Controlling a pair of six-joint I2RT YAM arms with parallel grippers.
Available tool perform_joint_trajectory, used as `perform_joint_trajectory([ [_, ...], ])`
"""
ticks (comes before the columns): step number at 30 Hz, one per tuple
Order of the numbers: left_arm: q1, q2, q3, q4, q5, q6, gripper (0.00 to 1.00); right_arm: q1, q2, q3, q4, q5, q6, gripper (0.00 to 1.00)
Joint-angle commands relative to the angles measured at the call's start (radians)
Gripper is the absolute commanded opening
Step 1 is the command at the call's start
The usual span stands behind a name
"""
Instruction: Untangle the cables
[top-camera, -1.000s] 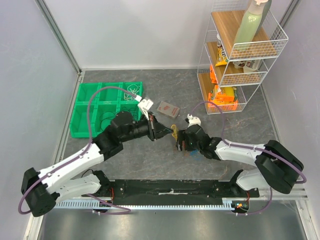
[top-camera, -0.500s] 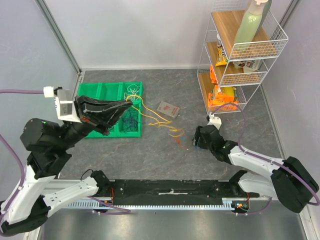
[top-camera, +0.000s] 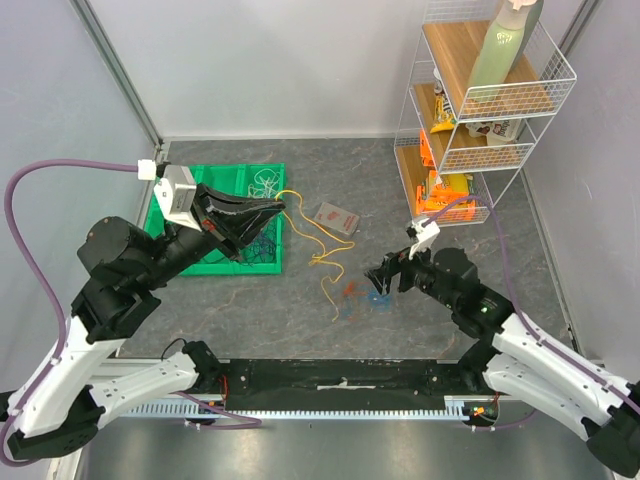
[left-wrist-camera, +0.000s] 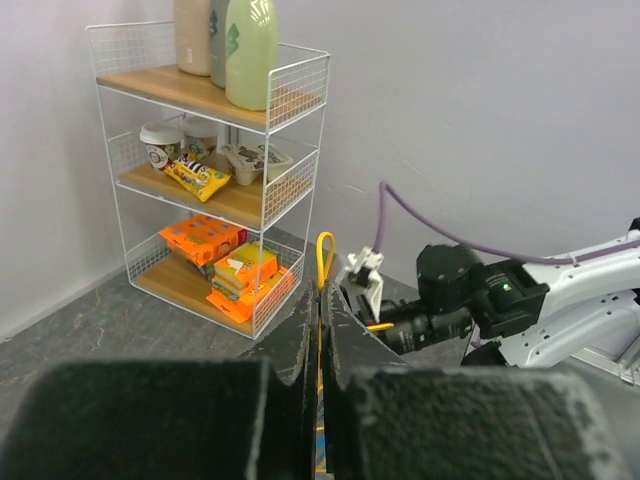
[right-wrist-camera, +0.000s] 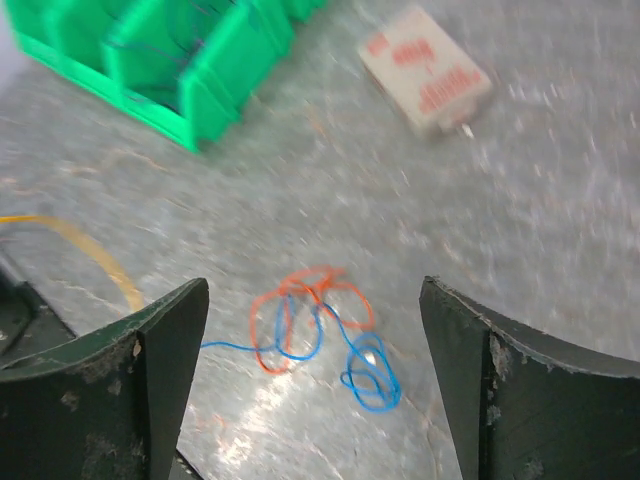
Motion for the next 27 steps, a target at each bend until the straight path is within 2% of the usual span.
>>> perform_joint_trajectory([
  [1, -0.002, -0.006, 0.020, 0.008, -0.018, -0.014, 0.02, 0.003, -0.012, 0.072, 0.134, -0.233, -0.112, 0.94],
  [3, -0.004, 0.000, 0.027, 0.008, -0.011, -0.015, 0.02, 0.010, 0.026, 0.068, 0.243, -0.414, -0.077, 0.93],
  [5, -0.004, 0.005, 0.038, 0.007, -0.009, -0.014, 0.02, 0.036, 0.063, 0.052, 0.361, -0.500, -0.043, 0.92],
  [11, -0.004, 0.016, 0.092, -0.001, 0.012, -0.011, 0.02, 0.122, 0.216, 0.014, 0.524, -0.436, -0.029, 0.90],
  [17, -0.004, 0.028, 0.152, -0.001, 0.015, 0.011, 0.02, 0.155, 0.436, 0.014, 0.719, -0.467, 0.074, 0.80],
  [20, -0.004, 0.043, 0.205, -0.004, 0.002, 0.043, 0.02, 0.159, 0.500, -0.040, 0.852, -0.505, 0.166, 0.75],
  [22, -0.004, 0.059, 0.251, -0.004, -0.012, 0.063, 0.02, 0.161, 0.531, -0.083, 0.905, -0.508, 0.218, 0.64],
  [23, -0.004, 0.065, 0.271, -0.004, -0.020, 0.071, 0.02, 0.161, 0.537, -0.096, 0.896, -0.488, 0.235, 0.55],
  [24, -0.004, 0.071, 0.287, -0.001, -0.031, 0.080, 0.02, 0.159, 0.537, -0.104, 0.864, -0.452, 0.244, 0.43],
  [25, -0.002, 0.074, 0.297, 0.005, -0.046, 0.086, 0.02, 0.159, 0.528, -0.113, 0.819, -0.392, 0.250, 0.25],
  [26, -0.004, 0.077, 0.305, 0.013, -0.067, 0.094, 0.02, 0.161, 0.514, -0.118, 0.751, -0.328, 0.255, 0.17],
  [27, -0.002, 0.080, 0.313, 0.018, -0.095, 0.103, 0.02, 0.158, 0.490, -0.124, 0.689, -0.266, 0.256, 0.14],
])
